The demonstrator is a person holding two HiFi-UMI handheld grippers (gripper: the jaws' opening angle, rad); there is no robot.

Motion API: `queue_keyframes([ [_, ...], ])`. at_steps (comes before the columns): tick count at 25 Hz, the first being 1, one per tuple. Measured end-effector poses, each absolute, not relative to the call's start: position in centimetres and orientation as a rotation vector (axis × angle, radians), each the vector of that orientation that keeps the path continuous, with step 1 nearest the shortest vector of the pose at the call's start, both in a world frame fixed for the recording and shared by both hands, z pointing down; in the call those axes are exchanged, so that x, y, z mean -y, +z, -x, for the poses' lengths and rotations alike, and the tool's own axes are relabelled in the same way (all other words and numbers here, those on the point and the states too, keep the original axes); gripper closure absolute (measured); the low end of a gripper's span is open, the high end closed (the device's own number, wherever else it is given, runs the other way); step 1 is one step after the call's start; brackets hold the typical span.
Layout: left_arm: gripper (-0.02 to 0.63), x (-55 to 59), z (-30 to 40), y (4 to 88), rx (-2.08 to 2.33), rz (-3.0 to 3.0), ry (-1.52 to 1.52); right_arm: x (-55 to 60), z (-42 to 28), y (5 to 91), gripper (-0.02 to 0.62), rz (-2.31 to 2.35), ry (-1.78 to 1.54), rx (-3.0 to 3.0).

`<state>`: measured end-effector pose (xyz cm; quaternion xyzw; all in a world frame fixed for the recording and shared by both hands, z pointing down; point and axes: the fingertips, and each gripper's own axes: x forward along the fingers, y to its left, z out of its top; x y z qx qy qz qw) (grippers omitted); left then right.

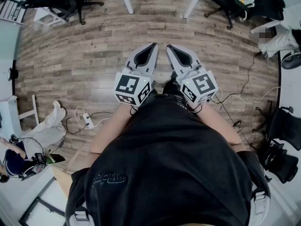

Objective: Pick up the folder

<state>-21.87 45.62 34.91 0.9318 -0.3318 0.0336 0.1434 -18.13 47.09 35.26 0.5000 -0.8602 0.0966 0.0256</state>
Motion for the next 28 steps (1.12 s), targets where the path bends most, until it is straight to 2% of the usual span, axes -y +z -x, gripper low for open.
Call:
queue_keyframes([
  [13, 0.592, -41.5, 19.6, 35.7, 0.960, -2.641, 0.070, -43.2, 15.8, 35.9, 0.574, -1.519, 0.317, 2.681],
  [21, 0.592, -37.5, 14.6, 36.1, 0.939, -2.594, 0.037, -39.4, 10.4, 36.2, 0.574, -1.531, 0.351, 2.693],
  [28, 0.592, -32.4, 7.4, 36.0, 0.929, -2.612, 0.008, -34.7, 3.3, 35.8, 0.574, -1.531, 0.308, 2.701],
])
